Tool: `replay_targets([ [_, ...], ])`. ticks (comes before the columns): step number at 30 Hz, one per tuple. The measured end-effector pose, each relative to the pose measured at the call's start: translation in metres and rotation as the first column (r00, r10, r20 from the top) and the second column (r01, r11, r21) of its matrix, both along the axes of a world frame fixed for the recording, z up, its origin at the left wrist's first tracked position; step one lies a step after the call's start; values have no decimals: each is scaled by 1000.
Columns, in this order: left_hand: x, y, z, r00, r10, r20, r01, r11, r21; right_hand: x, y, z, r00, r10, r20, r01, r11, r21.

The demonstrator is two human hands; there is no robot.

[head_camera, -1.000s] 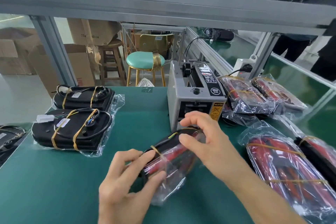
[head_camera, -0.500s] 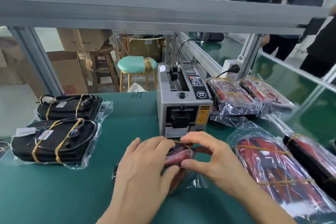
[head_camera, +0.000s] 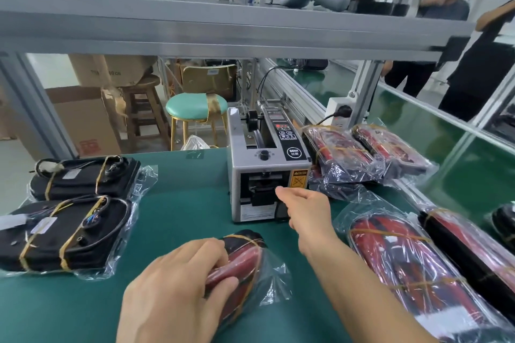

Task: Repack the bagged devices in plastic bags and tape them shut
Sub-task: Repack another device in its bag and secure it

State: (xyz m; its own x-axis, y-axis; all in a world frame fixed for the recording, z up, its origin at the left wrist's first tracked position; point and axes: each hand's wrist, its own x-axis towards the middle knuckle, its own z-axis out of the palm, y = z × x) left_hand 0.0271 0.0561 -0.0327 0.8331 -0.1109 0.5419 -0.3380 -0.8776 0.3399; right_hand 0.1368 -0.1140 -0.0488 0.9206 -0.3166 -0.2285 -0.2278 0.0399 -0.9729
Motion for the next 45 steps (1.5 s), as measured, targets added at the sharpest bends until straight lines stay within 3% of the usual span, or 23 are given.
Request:
replay_targets([
  [8,1,-2,-8,994,-5,113,-5,996,89,9,16,1,992,-127,-26,128,990,65],
  [13,-3,-4,-9,992,-24,123,15,997,72,17,26,3,973,-193,-122,214,957,193],
  [16,-5,-5,-6,995,-35,95,37,999,-13,19,29,3,962,-210,-176,251,931,265],
  [20,-5,1,-3,998,-56,18,57,995,-82,-3,16,8,991,-41,-126,83,932,352],
  [25,-9,0,-4,997,-41,60,46,995,-88,-60,3,30,956,292,-12,-289,950,115],
  [28,-12,-3,-6,997,-31,76,36,997,-67,-78,8,33,920,391,42,-392,902,183],
  [45,-14,-4,-9,999,9,51,-2,991,-130,-81,21,18,949,314,14,-314,943,113],
])
